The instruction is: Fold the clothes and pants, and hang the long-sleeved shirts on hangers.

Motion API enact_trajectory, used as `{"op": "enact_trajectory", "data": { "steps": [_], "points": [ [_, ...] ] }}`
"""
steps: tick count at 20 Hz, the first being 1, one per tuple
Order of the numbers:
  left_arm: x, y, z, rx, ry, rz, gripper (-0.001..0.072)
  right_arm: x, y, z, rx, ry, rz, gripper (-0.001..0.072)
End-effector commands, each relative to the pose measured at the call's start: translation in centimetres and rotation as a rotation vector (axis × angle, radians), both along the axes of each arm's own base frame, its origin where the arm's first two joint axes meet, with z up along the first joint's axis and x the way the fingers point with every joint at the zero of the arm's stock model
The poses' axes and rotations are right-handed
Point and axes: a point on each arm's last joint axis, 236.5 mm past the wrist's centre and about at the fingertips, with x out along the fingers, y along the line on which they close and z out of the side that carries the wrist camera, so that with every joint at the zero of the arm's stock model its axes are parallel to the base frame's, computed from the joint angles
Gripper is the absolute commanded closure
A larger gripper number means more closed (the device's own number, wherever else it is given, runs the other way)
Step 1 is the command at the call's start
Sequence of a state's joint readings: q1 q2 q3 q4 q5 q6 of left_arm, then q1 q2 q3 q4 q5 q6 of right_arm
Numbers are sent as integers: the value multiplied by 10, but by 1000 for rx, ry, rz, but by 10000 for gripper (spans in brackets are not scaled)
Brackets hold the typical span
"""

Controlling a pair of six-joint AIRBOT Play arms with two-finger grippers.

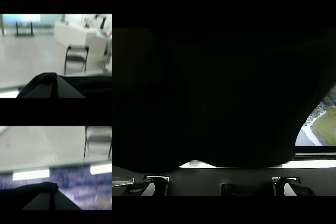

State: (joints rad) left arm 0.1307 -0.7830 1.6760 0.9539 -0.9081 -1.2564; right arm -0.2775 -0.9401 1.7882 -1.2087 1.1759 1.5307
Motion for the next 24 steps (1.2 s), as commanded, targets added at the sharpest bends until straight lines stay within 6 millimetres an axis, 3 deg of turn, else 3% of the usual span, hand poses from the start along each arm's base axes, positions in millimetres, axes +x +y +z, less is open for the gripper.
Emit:
{"op": "enact_trajectory", "data": {
  "steps": [1,4,6,7,9,11,13,15,16,17,18,19,20,21,22,23,24],
  "points": [
    [86,11,-138,15,381,-6,685,68,-7,-161,145,473,51,678],
    [156,20,-270,-138,625,11,685,135,8,-301,237,716,88,678],
    [189,29,-347,-228,738,57,685,161,30,-365,314,801,106,677],
    [201,33,-381,-238,796,75,684,172,35,-385,367,817,81,676],
    [210,34,-433,-250,905,81,684,189,35,-407,486,816,0,676],
    [209,24,-471,-264,998,59,684,198,31,-419,528,808,-51,676],
    [202,6,-497,-289,1083,12,683,200,30,-426,531,815,-58,675],
    [191,-9,-510,-294,1152,-29,676,196,32,-431,533,841,-53,670],
    [187,-10,-510,-313,1177,-32,601,192,31,-430,536,858,-49,629],
    [182,-8,-507,-339,1207,-35,409,185,26,-426,536,879,-46,477],
    [172,-2,-503,-345,1250,-60,103,177,15,-419,520,901,-35,265],
    [159,10,-499,-324,1304,-81,-6,162,1,-412,474,942,-5,81],
    [139,28,-499,-291,1383,-95,-5,135,-22,-410,412,1023,8,3],
    [112,45,-504,-272,1485,-101,-5,102,-46,-415,378,1135,-27,11],
    [83,62,-513,-272,1603,-78,-4,64,-68,-423,354,1271,-69,65],
    [52,77,-525,-290,1721,-45,0,29,-79,-432,353,1391,-93,87],
    [27,83,-535,-336,1799,-35,18,2,-77,-440,360,1475,-75,87]
  ]
}}
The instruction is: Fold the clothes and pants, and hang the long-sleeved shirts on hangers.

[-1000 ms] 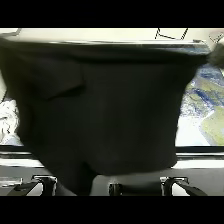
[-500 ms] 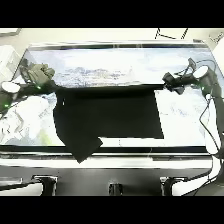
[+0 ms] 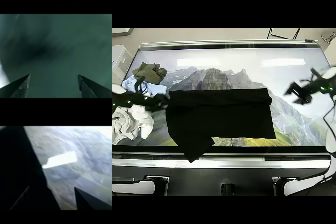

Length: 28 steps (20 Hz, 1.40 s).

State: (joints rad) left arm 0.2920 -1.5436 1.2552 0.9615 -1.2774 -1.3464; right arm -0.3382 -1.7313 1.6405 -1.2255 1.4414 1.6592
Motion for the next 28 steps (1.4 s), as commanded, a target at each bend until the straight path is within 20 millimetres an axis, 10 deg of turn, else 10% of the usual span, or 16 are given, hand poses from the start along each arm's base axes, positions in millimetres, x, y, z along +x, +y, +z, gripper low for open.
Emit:
{"op": "enact_trajectory", "data": {
  "steps": [1,5,13,16,17,24,28],
  "points": [
    [-102,26,-25,-64,348,1,123,-109,-19,-19,24,338,72,87],
    [-139,15,-53,-142,304,54,190,-134,3,-45,63,328,58,87],
    [-118,-21,-91,-146,247,106,237,-129,20,-43,136,308,44,87],
    [-112,-24,-94,-126,240,114,648,-132,31,-56,119,324,45,89],
    [-111,-24,-92,-124,234,112,683,-138,41,-65,114,335,90,84],
    [-104,-22,-79,-110,186,108,685,-154,90,-92,240,343,80,119],
    [-105,-24,-77,-123,191,106,685,-162,117,-89,280,362,146,338]
  ]
}}
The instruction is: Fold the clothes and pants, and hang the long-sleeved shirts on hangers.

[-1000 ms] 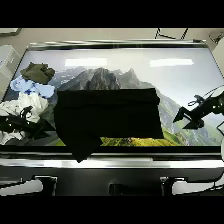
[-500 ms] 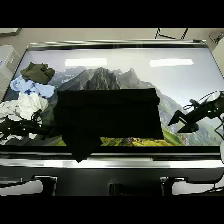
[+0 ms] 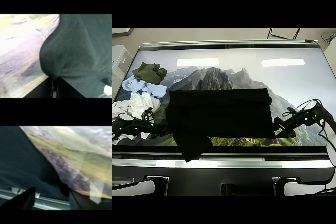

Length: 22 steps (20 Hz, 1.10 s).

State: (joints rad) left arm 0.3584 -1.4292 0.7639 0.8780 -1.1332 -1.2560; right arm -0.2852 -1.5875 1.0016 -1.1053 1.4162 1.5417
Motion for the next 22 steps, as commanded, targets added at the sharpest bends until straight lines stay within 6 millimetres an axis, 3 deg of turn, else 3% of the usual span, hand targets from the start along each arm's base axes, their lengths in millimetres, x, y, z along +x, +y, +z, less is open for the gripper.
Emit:
{"op": "enact_trajectory", "data": {
  "steps": [1,2,4,6,7,8,9,10,11,12,13,14,15,16,18,20,22],
  "points": [
    [0,-6,7,-32,3,0,685,1,24,-3,24,-18,43,527],
    [1,-6,11,-36,-4,-8,685,4,29,-1,19,-15,25,678],
    [19,-6,41,-35,-88,-14,686,19,32,25,32,-97,53,678],
    [58,5,108,26,-303,-11,686,61,12,78,-57,-311,75,678],
    [81,10,164,64,-458,-9,686,90,-3,120,-124,-467,65,678],
    [98,12,227,100,-621,-10,686,122,-19,182,-206,-674,45,678],
    [107,12,306,147,-823,-9,685,144,-31,254,-285,-886,16,677],
    [105,9,385,206,-1028,-16,685,155,-43,342,-391,-1128,-13,677],
    [88,3,471,286,-1255,-22,685,148,-48,429,-480,-1366,-34,677],
    [59,-2,549,386,-1466,-17,685,122,-49,516,-580,-1607,-42,677],
    [24,-7,607,477,-1629,6,685,84,-47,585,-680,-1798,-53,677],
    [-12,-14,652,537,-1758,33,685,45,-44,631,-745,-1927,-84,677],
    [-49,-25,684,563,-1859,55,685,6,-41,661,-798,-2018,-110,677],
    [-80,-34,702,567,-1927,77,685,-24,-37,674,-824,-2058,-125,677],
    [-121,-47,717,558,-1993,109,685,-70,-30,679,-835,-2067,-153,677],
    [-144,-52,723,543,-2015,142,686,-101,-31,682,-873,-2074,-183,677],
    [-149,-54,724,533,-2018,147,686,-117,-36,686,-889,-2080,-236,677]
  ]
}}
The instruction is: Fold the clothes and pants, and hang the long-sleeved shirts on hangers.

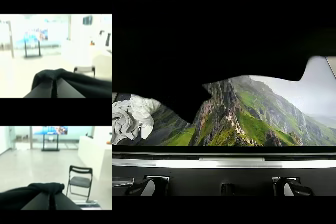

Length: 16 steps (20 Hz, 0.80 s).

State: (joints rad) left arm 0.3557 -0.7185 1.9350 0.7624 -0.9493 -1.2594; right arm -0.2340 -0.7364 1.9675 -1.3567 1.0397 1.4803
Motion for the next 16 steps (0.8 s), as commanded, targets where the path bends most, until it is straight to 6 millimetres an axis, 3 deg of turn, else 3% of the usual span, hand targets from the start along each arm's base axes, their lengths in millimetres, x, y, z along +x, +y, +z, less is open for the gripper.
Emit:
{"op": "enact_trajectory", "data": {
  "steps": [1,3,5,6,7,8,10,12,14,16],
  "points": [
    [-38,-9,18,-16,-79,3,686,-48,-4,15,15,-76,-59,677],
    [-35,-9,17,-29,-65,-4,686,-41,-5,3,22,-21,-57,677],
    [-17,-9,-1,-28,25,-22,686,-19,-9,-23,88,93,-48,677],
    [1,-7,-21,-40,125,-38,686,-2,-12,-46,125,194,-46,677],
    [26,-6,-53,-46,274,-64,686,21,-16,-83,151,353,-45,678],
    [52,-2,-94,-38,444,-92,686,44,-21,-129,178,541,-47,678],
    [104,9,-185,-59,775,-153,686,88,-28,-241,232,972,-33,678],
    [152,12,-280,-87,1014,-230,686,128,-24,-351,297,1287,35,679],
    [189,2,-385,-177,1221,-283,685,160,-10,-442,382,1429,86,679],
    [215,-9,-485,-260,1365,-263,685,188,8,-512,441,1494,118,679]
  ]
}}
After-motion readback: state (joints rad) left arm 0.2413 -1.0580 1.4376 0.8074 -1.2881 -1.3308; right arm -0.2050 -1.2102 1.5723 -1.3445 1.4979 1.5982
